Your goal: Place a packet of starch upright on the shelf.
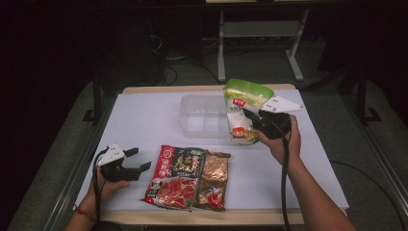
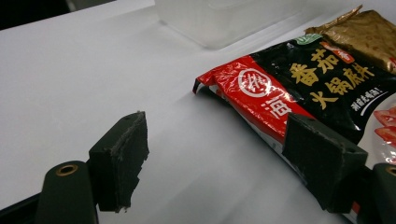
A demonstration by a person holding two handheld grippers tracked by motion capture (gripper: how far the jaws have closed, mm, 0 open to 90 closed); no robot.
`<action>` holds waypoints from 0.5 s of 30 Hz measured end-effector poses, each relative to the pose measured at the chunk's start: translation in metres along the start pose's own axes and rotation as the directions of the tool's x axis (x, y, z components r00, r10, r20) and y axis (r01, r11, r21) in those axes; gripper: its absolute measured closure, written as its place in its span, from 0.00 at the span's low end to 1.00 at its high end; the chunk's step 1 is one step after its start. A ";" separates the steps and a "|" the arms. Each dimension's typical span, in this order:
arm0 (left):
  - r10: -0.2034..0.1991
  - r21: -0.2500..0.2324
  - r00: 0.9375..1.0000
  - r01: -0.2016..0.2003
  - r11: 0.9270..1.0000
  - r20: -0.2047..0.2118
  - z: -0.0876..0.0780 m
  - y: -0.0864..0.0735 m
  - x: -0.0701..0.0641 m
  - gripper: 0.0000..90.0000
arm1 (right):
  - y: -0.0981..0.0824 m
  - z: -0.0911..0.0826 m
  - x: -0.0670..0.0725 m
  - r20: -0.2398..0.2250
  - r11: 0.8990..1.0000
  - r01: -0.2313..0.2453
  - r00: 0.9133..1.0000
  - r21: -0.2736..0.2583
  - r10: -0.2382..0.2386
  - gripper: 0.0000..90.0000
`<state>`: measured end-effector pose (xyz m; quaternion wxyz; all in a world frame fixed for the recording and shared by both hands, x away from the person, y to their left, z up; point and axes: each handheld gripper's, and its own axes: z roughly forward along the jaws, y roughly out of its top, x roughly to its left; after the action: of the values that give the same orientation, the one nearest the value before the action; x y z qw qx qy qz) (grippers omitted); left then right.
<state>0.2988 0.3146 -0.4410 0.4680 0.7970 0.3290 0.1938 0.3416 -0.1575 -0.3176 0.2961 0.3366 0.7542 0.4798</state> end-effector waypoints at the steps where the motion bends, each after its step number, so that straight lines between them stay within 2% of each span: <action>1: -0.003 -0.002 1.000 0.003 1.000 -0.002 0.000 0.000 0.000 0.25 | 0.003 0.003 0.000 0.006 1.000 0.006 1.000 -0.004 -0.006 0.93; 5: -0.002 -0.006 1.000 0.002 1.000 0.001 0.000 0.000 0.000 0.25 | 0.011 0.017 0.001 0.042 1.000 0.024 0.999 -0.011 -0.024 0.93; 15: -0.007 -0.006 1.000 0.007 1.000 0.008 0.000 0.000 0.001 0.25 | 0.023 0.049 -0.003 0.095 1.000 0.012 0.995 -0.007 -0.011 0.93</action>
<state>0.2992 0.3151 -0.4414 0.4725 0.7952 0.3293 0.1897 0.3861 -0.1272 -0.3140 0.3357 0.3534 0.7394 0.4645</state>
